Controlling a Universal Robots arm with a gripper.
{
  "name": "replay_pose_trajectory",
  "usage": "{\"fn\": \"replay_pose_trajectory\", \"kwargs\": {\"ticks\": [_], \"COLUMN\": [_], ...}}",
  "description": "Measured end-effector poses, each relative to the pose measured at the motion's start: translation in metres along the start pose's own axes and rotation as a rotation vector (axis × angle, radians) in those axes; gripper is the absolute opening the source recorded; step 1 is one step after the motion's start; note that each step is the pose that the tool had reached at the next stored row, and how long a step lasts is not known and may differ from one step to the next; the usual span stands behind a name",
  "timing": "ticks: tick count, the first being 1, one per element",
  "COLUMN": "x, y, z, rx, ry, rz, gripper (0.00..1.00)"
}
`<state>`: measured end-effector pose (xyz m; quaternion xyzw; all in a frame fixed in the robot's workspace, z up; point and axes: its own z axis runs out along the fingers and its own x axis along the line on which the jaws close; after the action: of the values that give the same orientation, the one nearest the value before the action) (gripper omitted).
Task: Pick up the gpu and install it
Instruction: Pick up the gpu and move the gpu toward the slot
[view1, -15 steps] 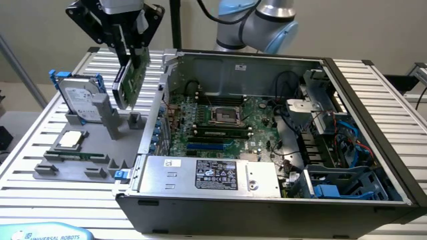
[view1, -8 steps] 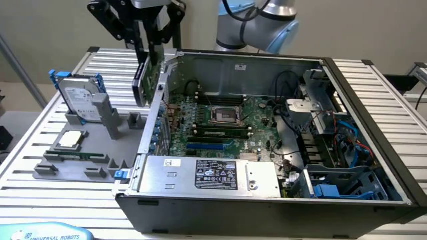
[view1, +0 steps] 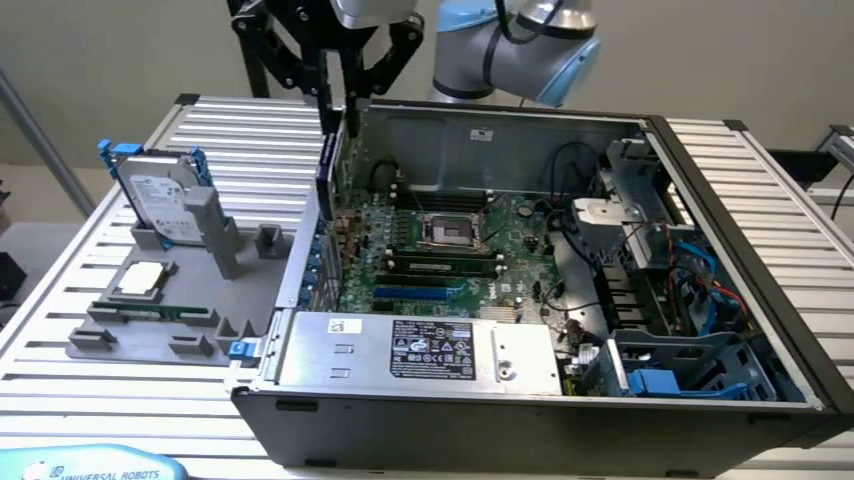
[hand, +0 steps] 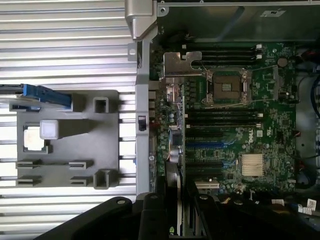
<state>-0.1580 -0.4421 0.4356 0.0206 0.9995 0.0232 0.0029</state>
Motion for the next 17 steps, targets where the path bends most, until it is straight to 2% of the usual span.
{"fn": "replay_pose_trajectory", "kwargs": {"ticks": [12, 17], "x": [-0.055, -0.077], "y": [0.0021, 0.0056], "z": [0.0164, 0.0256], "rx": [0.0090, 0.0094], "ry": [-0.0003, -0.0004], "rz": [0.000, 0.000], "gripper": [0.27, 0.27]}}
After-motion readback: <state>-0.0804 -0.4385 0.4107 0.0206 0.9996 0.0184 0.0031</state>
